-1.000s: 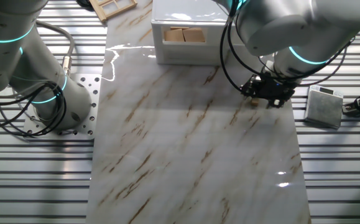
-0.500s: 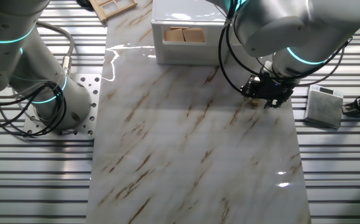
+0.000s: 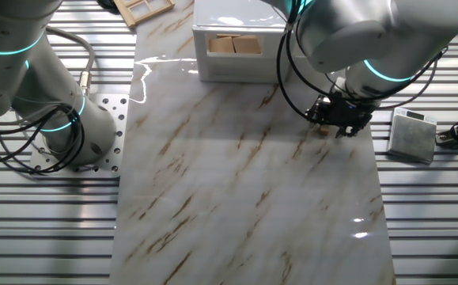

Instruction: Put things in the drawer

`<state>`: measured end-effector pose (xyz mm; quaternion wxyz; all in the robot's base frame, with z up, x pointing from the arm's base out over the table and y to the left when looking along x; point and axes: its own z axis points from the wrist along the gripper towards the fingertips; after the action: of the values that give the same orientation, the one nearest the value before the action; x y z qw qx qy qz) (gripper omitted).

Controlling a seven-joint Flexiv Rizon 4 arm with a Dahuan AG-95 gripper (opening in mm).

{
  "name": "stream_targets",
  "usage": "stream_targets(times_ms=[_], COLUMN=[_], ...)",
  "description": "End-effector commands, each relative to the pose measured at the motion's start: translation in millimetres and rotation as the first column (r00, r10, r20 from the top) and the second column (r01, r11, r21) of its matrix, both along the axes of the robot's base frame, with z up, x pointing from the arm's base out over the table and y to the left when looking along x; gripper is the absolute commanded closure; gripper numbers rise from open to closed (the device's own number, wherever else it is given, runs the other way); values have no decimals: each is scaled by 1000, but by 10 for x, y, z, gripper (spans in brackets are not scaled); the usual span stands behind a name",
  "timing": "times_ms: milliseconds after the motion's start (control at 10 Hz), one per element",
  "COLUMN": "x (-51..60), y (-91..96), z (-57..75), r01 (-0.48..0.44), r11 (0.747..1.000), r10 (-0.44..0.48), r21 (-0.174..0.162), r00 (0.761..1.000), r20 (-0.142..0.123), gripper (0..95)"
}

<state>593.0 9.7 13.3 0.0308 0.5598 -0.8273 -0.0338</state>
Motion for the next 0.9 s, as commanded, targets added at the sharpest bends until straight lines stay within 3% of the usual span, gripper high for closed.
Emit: stream_targets(times_ms=[100, 200, 500, 700, 900], x=[10, 12, 12, 12, 12], y=[1, 2, 3, 3, 3], z=[-15, -27, -29, -29, -29], r01=[1, 3, 12, 25, 38], r11=[1000, 1000, 1000, 1000, 999], r10=[-1, -3, -12, -25, -37], r21=[-1, -2, -8, -10, -12], r00=[1000, 1000, 1000, 1000, 999], r20=[4, 5, 5, 3, 2], gripper=[380, 570, 570, 950, 950])
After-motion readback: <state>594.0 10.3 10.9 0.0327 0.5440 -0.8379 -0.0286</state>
